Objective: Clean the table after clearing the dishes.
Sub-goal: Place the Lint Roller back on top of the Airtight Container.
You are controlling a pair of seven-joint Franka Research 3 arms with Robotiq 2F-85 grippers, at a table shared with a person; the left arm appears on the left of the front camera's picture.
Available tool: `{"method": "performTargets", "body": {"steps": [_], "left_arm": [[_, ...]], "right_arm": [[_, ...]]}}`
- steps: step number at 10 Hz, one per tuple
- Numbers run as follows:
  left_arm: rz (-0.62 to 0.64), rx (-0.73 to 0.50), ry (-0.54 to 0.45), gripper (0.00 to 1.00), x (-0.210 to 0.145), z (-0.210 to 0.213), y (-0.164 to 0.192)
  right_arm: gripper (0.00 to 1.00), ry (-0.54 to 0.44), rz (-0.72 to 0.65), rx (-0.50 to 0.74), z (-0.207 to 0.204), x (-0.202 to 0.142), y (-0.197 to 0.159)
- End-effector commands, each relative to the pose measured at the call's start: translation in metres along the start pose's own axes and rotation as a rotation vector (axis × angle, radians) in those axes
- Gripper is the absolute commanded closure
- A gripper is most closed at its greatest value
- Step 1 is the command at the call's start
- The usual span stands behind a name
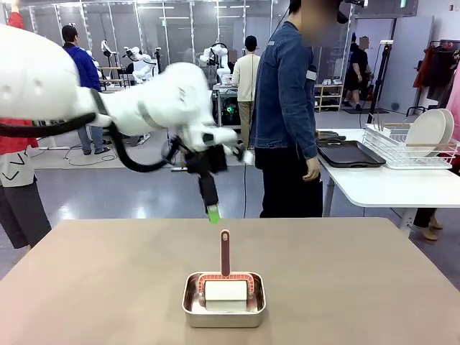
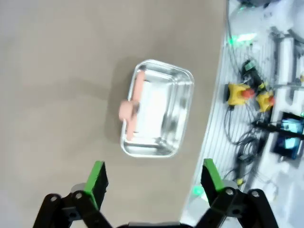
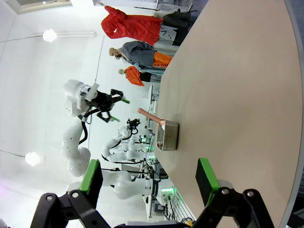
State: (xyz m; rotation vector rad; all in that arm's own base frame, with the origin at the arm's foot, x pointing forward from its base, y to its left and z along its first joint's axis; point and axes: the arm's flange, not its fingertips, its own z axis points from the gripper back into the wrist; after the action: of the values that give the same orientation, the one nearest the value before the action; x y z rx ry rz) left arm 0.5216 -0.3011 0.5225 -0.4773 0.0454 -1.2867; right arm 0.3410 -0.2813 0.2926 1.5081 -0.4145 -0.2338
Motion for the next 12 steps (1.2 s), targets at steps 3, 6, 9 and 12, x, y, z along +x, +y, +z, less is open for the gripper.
{"method": "performTargets", "body": {"steps": [3,6,9,12], "left_arm": [[0.352,-0.116,-0.721,0.0,-0.234,0.053,-0.04],[0.524,-0.063,-1.111,0.0,-0.403,0.035,-0.079],[0.674,-0.059,-1.206,0.0,-0.484,-0.011,-0.085],[0.856,-0.009,-1.135,0.0,-0.522,-0.038,-0.082]], "right_arm": [[0.0,0.005,-0.004,-0.011,0.0,-0.002,0.003],[0.0,0.005,-0.004,-0.011,0.0,-0.002,0.003],[0.0,0.005,-0.004,-0.011,0.0,-0.002,0.003],[0.0,0.005,-0.004,-0.011,0.0,-0.002,0.003]]}}
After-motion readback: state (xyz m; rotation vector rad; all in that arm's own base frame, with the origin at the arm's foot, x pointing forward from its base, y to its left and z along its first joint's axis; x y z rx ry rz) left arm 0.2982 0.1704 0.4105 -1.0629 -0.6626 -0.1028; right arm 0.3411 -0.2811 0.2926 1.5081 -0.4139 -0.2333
